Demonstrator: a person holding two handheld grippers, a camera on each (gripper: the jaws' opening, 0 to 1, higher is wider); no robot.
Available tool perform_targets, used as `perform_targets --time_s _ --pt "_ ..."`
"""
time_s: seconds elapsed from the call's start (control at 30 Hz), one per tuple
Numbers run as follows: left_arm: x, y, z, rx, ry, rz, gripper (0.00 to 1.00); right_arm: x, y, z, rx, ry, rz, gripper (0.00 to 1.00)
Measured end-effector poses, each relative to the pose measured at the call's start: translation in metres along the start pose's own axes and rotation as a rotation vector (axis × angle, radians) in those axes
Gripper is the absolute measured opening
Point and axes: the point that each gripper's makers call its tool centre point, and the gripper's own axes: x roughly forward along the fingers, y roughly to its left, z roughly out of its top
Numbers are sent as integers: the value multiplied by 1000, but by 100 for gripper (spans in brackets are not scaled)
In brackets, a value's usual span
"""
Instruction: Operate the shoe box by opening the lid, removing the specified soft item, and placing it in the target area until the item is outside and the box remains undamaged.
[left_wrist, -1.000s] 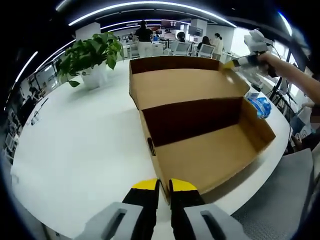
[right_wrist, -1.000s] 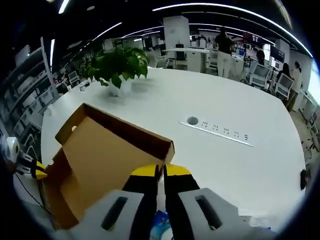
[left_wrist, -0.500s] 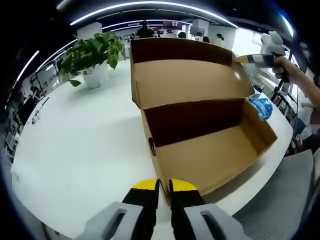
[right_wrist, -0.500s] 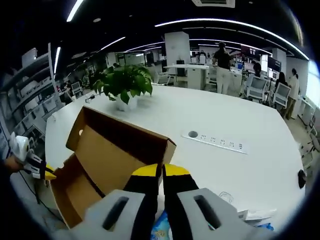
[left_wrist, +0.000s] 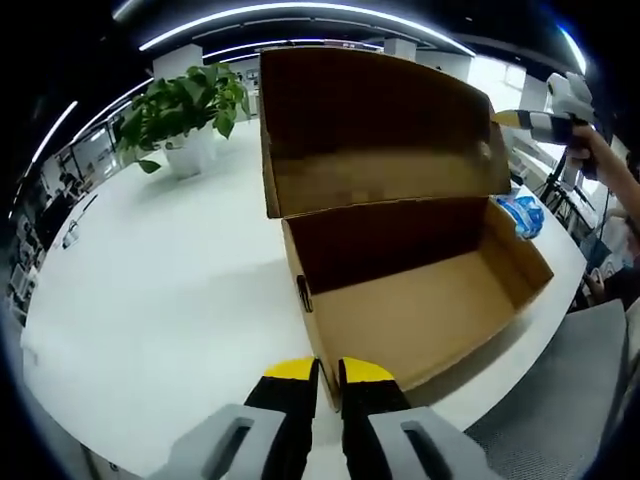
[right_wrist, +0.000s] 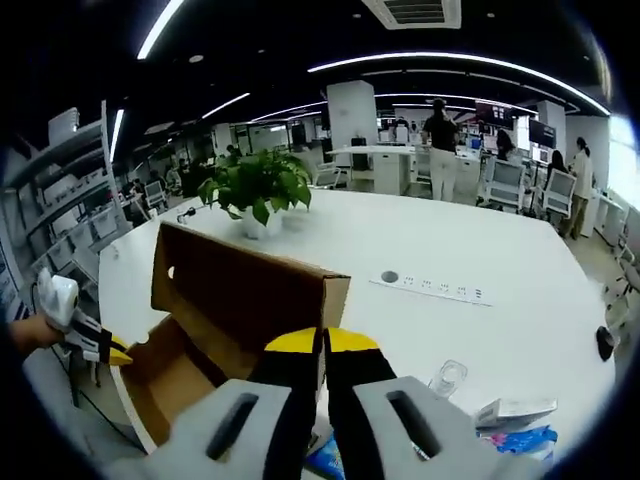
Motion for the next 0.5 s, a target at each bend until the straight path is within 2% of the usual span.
perform_targets --time_s 0.5 --pt "0 0 0 -5 -10 -5 8 -37 26 -16 2 -30 5 0"
